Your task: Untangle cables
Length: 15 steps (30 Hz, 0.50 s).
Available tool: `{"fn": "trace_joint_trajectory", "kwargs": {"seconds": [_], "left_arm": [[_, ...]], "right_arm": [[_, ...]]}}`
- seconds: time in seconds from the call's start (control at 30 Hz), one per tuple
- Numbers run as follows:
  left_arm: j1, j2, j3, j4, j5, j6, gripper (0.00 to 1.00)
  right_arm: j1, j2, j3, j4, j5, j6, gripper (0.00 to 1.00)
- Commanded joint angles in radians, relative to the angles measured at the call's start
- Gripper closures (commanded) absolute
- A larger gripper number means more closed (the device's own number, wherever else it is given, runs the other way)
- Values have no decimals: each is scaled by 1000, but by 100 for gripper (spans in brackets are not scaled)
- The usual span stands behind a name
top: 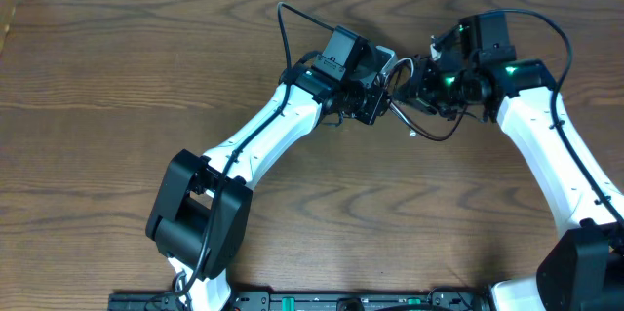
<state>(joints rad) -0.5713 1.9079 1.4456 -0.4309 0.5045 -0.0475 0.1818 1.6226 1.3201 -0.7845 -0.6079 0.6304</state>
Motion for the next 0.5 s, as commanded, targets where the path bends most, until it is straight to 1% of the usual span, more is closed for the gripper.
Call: {"fn": "trace_joint_trajectory", "kwargs": {"seconds": [0.0, 0.07, 0.13, 0.23, 0.3, 0.47], "left_arm": [[3, 8, -2, 8, 16, 2, 93], [5, 8, -2, 7, 5, -4, 92], [10, 7, -2, 2, -53, -55, 93], [12, 5, -2, -28, -220, -168, 92], [12, 5, -2, -55, -315, -215, 93], [12, 5, -2, -99, -436, -266, 93]], "right_arm": [[-14, 3, 8, -11, -80, -42, 99], [-28, 3, 8, -22, -79, -57, 99], [-48, 3, 8, -39, -62, -74, 99], [-78, 3, 8, -93, 100, -80, 99], [-90, 5, 7, -144, 230, -79, 99], [-83, 14, 5, -215, 381, -98, 99]]}}
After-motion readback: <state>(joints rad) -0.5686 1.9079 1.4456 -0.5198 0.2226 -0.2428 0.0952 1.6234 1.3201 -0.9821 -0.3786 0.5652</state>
